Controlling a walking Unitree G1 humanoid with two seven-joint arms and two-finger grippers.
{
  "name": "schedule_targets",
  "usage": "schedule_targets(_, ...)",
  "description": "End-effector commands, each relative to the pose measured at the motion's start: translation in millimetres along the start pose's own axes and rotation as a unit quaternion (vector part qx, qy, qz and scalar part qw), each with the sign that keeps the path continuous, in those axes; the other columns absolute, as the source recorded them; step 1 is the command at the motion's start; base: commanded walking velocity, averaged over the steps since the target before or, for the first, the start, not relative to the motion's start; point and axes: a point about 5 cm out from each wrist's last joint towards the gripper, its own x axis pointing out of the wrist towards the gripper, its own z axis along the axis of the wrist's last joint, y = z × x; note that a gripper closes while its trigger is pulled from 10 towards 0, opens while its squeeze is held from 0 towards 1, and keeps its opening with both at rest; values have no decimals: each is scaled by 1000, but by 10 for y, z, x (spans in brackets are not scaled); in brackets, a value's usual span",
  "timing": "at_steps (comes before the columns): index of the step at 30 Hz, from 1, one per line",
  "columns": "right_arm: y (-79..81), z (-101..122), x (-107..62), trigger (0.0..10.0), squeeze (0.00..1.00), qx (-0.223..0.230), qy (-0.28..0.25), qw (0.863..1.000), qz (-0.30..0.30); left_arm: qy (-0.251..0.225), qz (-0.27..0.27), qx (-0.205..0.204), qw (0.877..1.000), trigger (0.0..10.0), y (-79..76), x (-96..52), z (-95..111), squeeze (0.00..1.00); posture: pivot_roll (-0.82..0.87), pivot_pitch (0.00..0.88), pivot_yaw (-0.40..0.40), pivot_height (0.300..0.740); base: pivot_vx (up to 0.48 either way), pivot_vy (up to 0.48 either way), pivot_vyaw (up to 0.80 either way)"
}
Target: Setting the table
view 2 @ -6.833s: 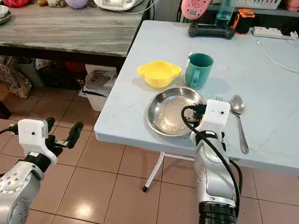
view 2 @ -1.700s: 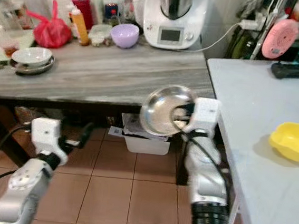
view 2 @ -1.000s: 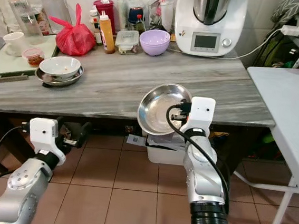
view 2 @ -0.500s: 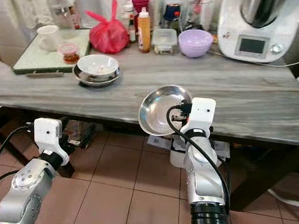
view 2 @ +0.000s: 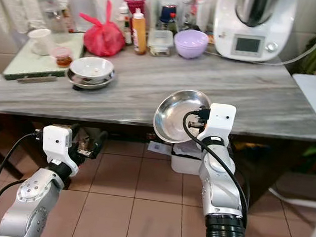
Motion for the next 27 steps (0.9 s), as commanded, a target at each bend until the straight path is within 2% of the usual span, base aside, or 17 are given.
schedule_targets(1, 12, 39, 17, 10000, 0, 2, -6, 1000, 0, -7, -7, 10, 1000, 10000, 5, 4, 47, 0, -106, 51, 84, 740, 0, 0, -444)
schedule_targets(10, -15, 62, 5, 10000, 0, 0, -12, 1000, -3, -17, -21, 7, 1000, 10000, -45, -6, 81, 0, -109, 50, 82, 740, 0, 0, 0)
schedule_targets(16, -97, 120, -43, 10000, 0, -4, -23, 1000, -8, -20, -21, 7, 1000, 10000, -24, -39, 100, 0, -114, 53, 79, 740, 0, 0, 0)
schedule_targets(27, -195, 118, -224, 10000, 0, -17, -24, 999, -19, -17, -34, -1, 999, 10000, -97, -87, 88, 0, -127, 60, 86, 740, 267, 0, 0)
